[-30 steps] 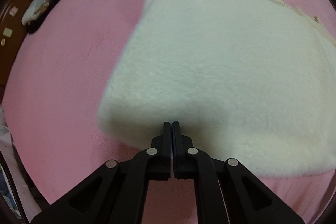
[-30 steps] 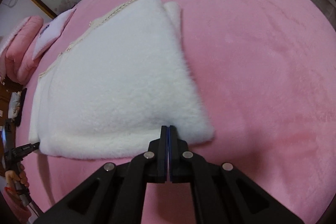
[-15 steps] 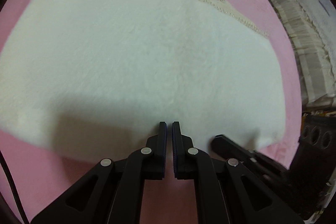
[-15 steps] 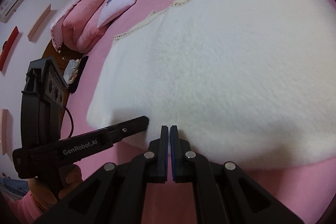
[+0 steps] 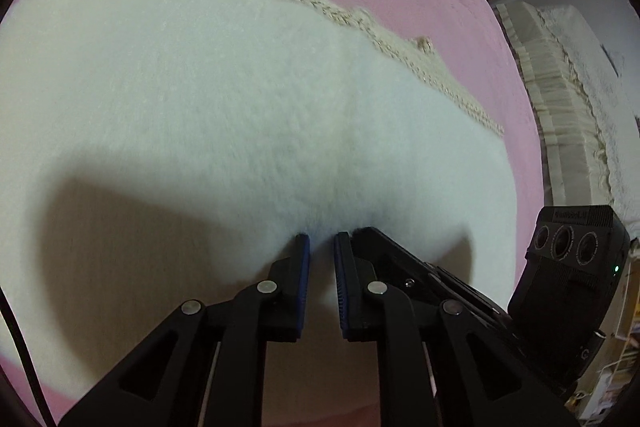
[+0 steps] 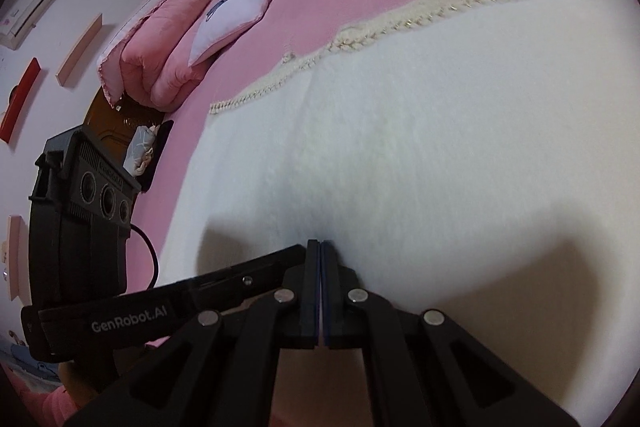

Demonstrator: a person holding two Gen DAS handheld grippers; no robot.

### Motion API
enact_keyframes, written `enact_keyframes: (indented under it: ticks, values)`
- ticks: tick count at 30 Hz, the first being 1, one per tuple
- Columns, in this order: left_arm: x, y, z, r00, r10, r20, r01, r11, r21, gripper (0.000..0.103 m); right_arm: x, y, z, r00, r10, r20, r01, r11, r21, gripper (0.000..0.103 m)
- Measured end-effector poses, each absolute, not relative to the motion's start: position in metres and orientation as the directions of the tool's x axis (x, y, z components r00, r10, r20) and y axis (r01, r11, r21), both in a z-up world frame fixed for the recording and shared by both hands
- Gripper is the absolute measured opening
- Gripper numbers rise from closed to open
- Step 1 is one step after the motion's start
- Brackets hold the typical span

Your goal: Fold large clothes

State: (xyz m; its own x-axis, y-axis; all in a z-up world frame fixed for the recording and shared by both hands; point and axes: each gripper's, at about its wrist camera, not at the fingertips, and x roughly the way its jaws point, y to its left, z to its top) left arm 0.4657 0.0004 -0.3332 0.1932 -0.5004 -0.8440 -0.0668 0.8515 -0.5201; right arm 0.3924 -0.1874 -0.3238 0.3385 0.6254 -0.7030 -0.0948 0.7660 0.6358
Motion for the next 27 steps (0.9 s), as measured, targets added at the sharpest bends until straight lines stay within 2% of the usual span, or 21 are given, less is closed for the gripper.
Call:
enact_keyframes:
  ticks: [8, 14, 19, 21, 22, 25, 27]
  values:
    - [0.488, 0.002, -0.34, 0.256, -0.527, -0.81, -0.08, 0.824, -0.561, 0.01, 0.413, -0.196, -0.33, 0.367, 0.666, -0.65, -0.066, 0.715, 0.695, 0.0]
    - [0.507, 0.001, -0.342, 0.309, -0.51, -0.803, -0.069, 0.83, -0.554, 0.01, 0.447, -0.194, -0.335, 0.41, 0.621, -0.668, 0.012, 0.729, 0.685, 0.0]
    - [0.544, 0.004, -0.343, 0.357, -0.481, -0.8, -0.102, 0.832, -0.546, 0.009, 0.469, -0.193, -0.333, 0.42, 0.573, -0.704, 0.016, 0.77, 0.637, 0.0]
    - [0.559, 0.012, -0.346, 0.385, -0.426, -0.819, -0.157, 0.844, -0.513, 0.001, 0.475, -0.199, -0.333, 0.43, 0.552, -0.715, 0.026, 0.784, 0.621, 0.0]
    - [0.564, 0.017, -0.349, 0.391, -0.414, -0.822, -0.183, 0.84, -0.511, 0.001, 0.477, -0.205, -0.332, 0.445, 0.525, -0.726, 0.034, 0.8, 0.599, 0.0]
    - [0.569, 0.04, -0.356, 0.394, -0.463, -0.794, -0.245, 0.78, -0.576, 0.001, 0.478, -0.239, -0.328, 0.508, 0.423, -0.75, 0.09, 0.84, 0.535, 0.0]
    - [0.565, 0.052, -0.347, 0.439, -0.37, -0.819, -0.253, 0.823, -0.508, 0.001, 0.474, -0.268, -0.325, 0.539, 0.378, -0.752, 0.13, 0.845, 0.518, 0.0]
